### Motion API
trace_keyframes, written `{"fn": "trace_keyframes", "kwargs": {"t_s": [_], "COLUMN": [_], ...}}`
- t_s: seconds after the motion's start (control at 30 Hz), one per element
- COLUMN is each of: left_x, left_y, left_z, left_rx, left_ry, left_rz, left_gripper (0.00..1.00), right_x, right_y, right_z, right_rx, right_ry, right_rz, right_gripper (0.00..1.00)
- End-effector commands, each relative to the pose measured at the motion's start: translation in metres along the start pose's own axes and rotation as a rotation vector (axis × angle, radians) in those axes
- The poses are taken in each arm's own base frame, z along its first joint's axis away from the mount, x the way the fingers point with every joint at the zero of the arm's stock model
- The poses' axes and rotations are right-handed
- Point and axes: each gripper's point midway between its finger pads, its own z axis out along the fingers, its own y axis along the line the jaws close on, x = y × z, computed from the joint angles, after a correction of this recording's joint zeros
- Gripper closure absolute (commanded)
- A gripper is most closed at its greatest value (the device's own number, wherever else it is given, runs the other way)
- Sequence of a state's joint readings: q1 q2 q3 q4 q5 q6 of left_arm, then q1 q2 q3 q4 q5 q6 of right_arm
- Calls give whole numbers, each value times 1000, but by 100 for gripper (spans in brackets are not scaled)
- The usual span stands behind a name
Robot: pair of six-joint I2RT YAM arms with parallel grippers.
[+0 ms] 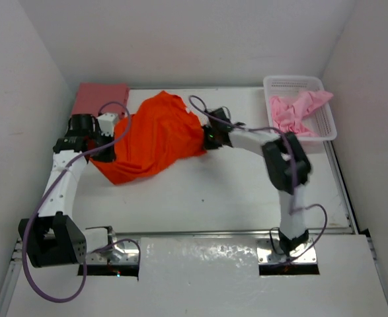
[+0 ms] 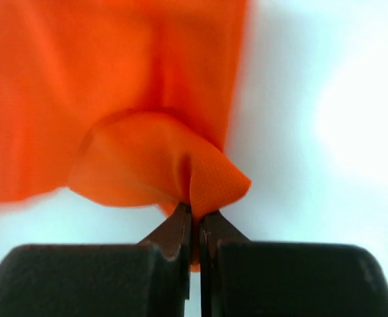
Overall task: Fold and stack the t-shirts
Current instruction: Flatten out the tshirt
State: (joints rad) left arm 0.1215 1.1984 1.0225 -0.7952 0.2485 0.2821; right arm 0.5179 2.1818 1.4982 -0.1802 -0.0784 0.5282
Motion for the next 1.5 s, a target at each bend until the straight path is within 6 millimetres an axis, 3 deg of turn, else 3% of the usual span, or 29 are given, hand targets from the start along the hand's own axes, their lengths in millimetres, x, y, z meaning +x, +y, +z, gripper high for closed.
{"fn": "trace_keyframes", "kwargs": {"t_s": [0.0,0.03,0.1,0.13,0.23,0.33,0.4,0.47,0.5,0.53,0.57,0.6,0.63,0.67,0.7,0.73,0.77,0.8,0.87,0.93,0.97,1.03,1.1,1.27,1.3,1.33,1.37,1.4,1.47], "left_x": [-6,-5,14,21,51,81,80,63,39,21,-23,-51,-80,-146,-182,-216,-286,-319,-390,-426,-431,-437,-427,-383,-372,-348,-335,-308,-263], "left_y": [4,1,-10,-12,-21,-28,-28,-31,-27,-27,-18,-13,-8,5,15,19,29,37,41,37,33,20,10,3,3,2,1,0,0], "left_z": [-14,-18,-24,-25,-29,-26,-13,-1,13,20,34,41,46,50,49,45,25,11,-41,-96,-112,-156,-144,-105,-97,-83,-77,-66,-45], "left_rx": [5,33,120,141,222,286,281,288,279,279,256,242,210,170,125,105,61,16,-32,-62,-64,-61,-29,6,10,10,15,10,2], "left_ry": [16,31,104,128,230,317,307,257,215,182,119,77,41,-78,-140,-206,-379,-473,-740,-966,-1022,-1150,-1115,-963,-934,-876,-851,-795,-687], "left_rz": [100,135,226,251,314,318,279,212,198,182,144,130,88,105,94,47,63,52,46,80,97,139,161,176,176,190,207,225,265], "left_gripper": [100,100,100,100,100,100,100,100,100,100,100,100,100,100,100,100,100,100,100,100,100,100,100,100,100,100,100,100,100], "right_x": [-29,19,36,84,148,187,193,166,153,100,85,17,-20,-33,-131,-174,-190,-279,-349,-364,-366,-370,-373,-334,-299,-284,-248,-233,-179], "right_y": [3,-17,-8,-25,-31,-36,-33,-28,-26,-8,-17,0,-2,-32,-15,-23,-42,-14,-27,-42,-31,-32,-27,-28,-47,-43,-57,-55,-66], "right_z": [-122,-129,-179,-178,-201,-215,-218,-217,-215,-224,-201,-210,-206,-168,-197,-202,-153,-219,-253,-282,-331,-371,-388,-369,-321,-334,-297,-307,-281], "right_rx": [-36,6,-39,-13,-12,-11,-33,-28,-21,-56,-51,-91,-86,-5,-16,14,48,-3,-63,-141,-172,-102,-65,-71,-45,-53,-39,-44,-37], "right_ry": [-193,-122,-188,-110,-63,-19,-5,-19,-9,-88,-27,-133,-167,-88,-276,-332,-281,-524,-772,-875,-1028,-1132,-1114,-1009,-895,-909,-830,-832,-749], "right_rz": [-74,-76,-72,-44,20,72,99,45,16,-53,-26,-37,-50,-15,-77,-75,-51,-50,36,187,165,109,38,9,42,35,55,50,56], "right_gripper": [100,100,100,100,100,100,100,100,100,100,100,100,100,100,100,100,100,100,100,100,100,100,100,100,100,100,100,100,100]}}
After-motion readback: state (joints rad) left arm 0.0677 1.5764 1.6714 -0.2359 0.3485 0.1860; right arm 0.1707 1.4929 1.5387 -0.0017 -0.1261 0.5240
